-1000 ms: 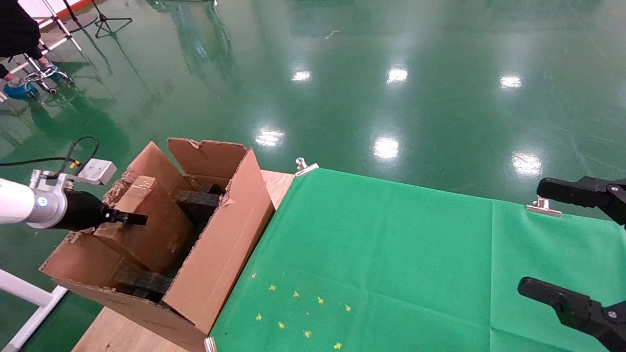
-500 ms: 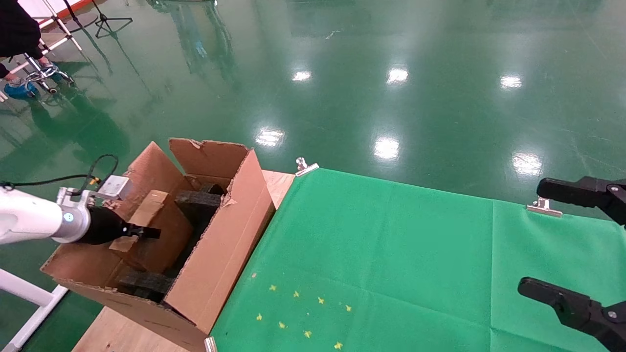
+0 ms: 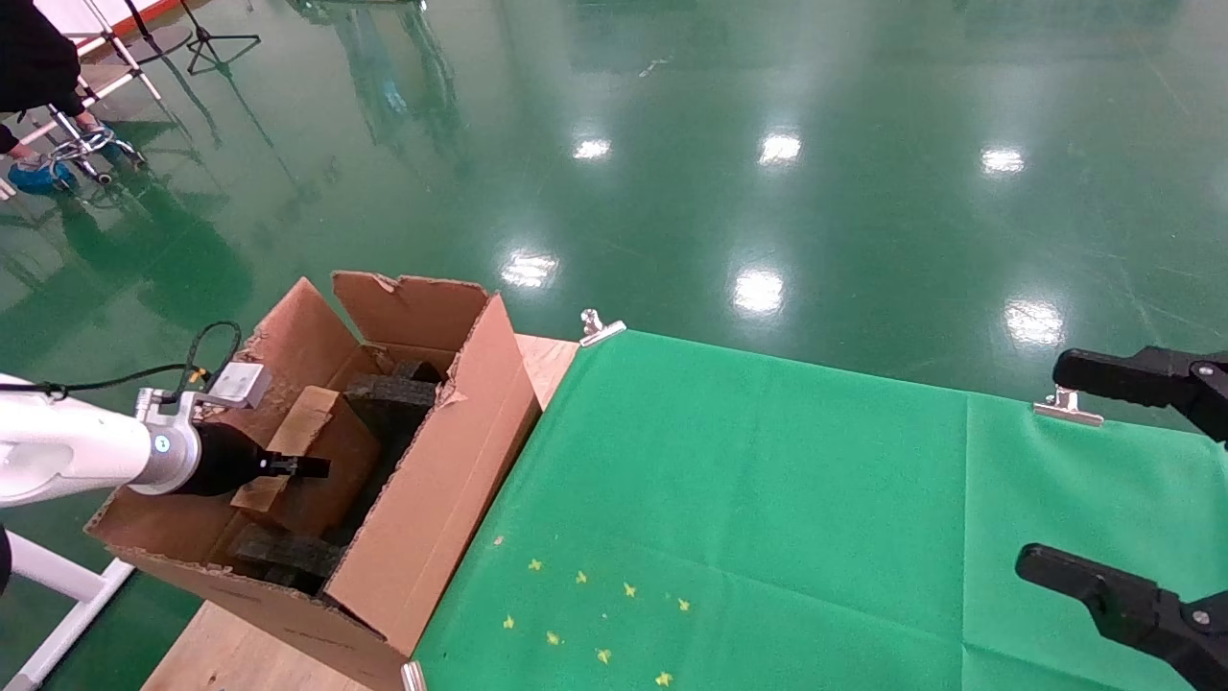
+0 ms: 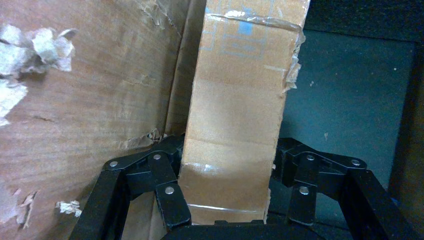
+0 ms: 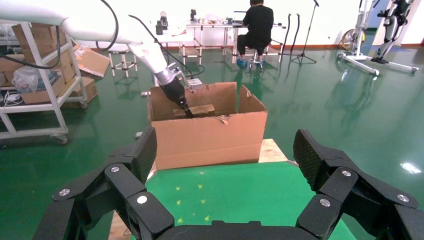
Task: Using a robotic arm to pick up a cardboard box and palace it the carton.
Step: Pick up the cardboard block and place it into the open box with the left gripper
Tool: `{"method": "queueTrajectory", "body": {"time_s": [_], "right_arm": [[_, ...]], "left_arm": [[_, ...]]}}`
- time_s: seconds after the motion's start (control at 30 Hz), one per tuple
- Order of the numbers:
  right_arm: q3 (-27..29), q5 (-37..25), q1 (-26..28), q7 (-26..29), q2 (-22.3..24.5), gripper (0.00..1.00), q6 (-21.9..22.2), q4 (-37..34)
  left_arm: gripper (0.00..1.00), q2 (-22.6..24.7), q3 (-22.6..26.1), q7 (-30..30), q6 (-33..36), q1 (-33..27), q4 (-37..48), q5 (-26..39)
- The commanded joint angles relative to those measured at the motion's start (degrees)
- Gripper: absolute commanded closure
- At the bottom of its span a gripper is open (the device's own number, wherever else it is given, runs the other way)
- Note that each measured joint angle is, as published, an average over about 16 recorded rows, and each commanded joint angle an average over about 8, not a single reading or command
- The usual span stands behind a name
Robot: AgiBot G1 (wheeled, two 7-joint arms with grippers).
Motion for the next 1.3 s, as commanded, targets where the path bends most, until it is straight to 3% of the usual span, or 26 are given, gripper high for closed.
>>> {"method": "queueTrajectory", "body": {"time_s": [0.03, 1.3], "right_arm": [[0.0, 0.0, 0.0, 0.0, 0.0, 0.00, 0.0, 0.0], [0.0, 0.0, 0.0, 0.0, 0.0, 0.00, 0.0, 0.0]], "left_arm": [[0.00, 0.1, -0.2, -0.6, -0.3, 0.3, 0.2, -0.2], [0.00, -2.8, -0.1, 1.2, 4.4, -5.7, -1.3, -0.2]]}}
